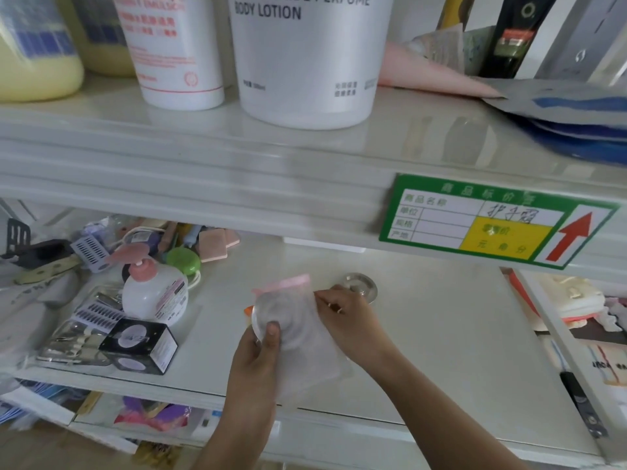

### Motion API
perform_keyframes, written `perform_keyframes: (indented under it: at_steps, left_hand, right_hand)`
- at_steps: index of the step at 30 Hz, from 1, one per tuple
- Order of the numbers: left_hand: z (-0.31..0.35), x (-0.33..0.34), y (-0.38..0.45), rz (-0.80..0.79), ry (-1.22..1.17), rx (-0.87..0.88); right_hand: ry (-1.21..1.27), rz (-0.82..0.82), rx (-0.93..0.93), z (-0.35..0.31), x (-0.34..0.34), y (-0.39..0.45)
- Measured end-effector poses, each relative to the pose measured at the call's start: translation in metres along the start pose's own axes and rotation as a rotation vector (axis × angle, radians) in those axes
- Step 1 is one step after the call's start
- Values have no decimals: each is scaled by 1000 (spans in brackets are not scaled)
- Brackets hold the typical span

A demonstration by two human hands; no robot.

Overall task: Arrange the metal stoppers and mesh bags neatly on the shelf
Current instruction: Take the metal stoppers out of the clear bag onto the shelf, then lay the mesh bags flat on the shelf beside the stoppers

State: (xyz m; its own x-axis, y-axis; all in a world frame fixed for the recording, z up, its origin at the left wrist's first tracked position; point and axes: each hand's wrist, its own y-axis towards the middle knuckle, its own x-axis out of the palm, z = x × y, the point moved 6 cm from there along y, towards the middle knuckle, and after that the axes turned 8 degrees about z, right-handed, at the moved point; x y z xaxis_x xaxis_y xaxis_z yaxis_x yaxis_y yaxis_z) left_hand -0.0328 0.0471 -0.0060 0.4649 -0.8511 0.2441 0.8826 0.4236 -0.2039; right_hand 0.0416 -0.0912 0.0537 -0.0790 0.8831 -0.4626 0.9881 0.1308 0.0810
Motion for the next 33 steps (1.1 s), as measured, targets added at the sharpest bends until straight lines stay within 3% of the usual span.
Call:
perform_keyframes:
  at_steps: [8, 13, 16, 19, 24, 28, 33]
  left_hand:
    - [-3, -2, 4, -25, 42, -2]
    - [-19, -5, 7, -39, -7, -105]
    - [-16, -16, 8, 2, -21, -105]
    - [-6, -30, 13, 20, -26, -70]
    - [5, -41, 18, 42, -65, -48]
    - [7, -34, 21, 37, -18, -27]
    - [19, -22, 18, 17, 92, 58]
  right_hand:
    - [-21, -58, 111, 6, 6, 4]
    - [-21, 274, -45, -1, -22, 9]
    - [55, 368, 64, 26, -60, 11]
    - [11, 277, 208, 67, -85, -4]
    - [-96, 117, 335, 121, -57, -55]
    - [-119, 146, 395, 122, -43, -67]
    - [-390, 204, 325, 114, -42, -70]
